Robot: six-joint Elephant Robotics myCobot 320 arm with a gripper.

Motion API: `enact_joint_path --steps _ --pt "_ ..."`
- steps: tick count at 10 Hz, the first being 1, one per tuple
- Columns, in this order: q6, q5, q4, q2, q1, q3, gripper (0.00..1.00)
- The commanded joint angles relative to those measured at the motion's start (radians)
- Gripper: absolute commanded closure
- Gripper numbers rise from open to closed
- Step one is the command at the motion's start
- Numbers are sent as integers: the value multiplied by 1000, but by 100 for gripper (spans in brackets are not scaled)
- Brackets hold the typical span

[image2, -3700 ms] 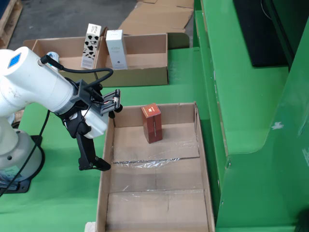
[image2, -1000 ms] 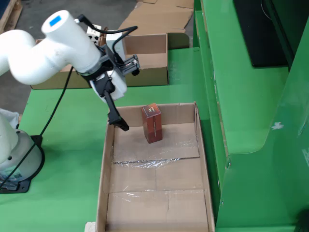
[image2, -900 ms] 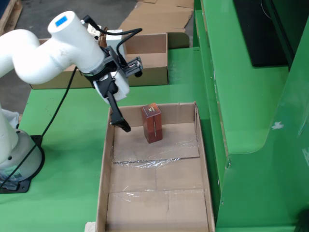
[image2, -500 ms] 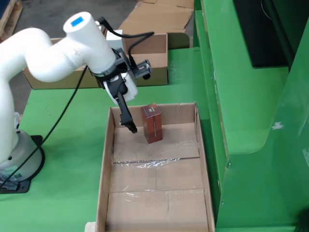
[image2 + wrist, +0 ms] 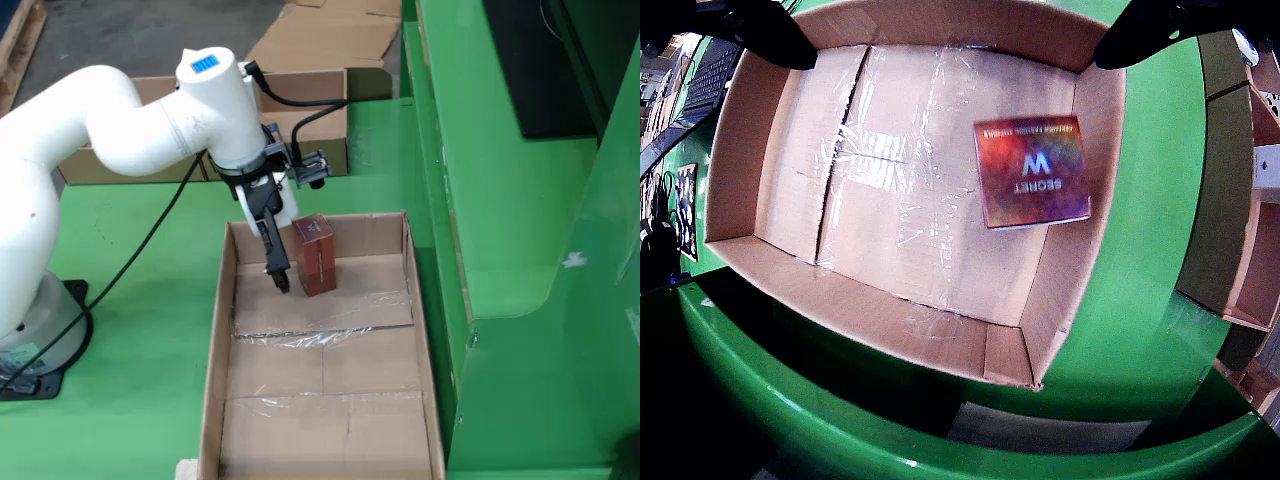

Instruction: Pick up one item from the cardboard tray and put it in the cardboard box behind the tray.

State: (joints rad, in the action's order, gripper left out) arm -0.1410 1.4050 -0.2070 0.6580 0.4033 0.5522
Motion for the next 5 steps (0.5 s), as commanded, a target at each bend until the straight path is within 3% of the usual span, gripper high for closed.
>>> enact_joint_path --steps 1,5 --pt "29 -1 108 168 -14 -552 0" --pt "50 -9 238 218 -19 -552 0"
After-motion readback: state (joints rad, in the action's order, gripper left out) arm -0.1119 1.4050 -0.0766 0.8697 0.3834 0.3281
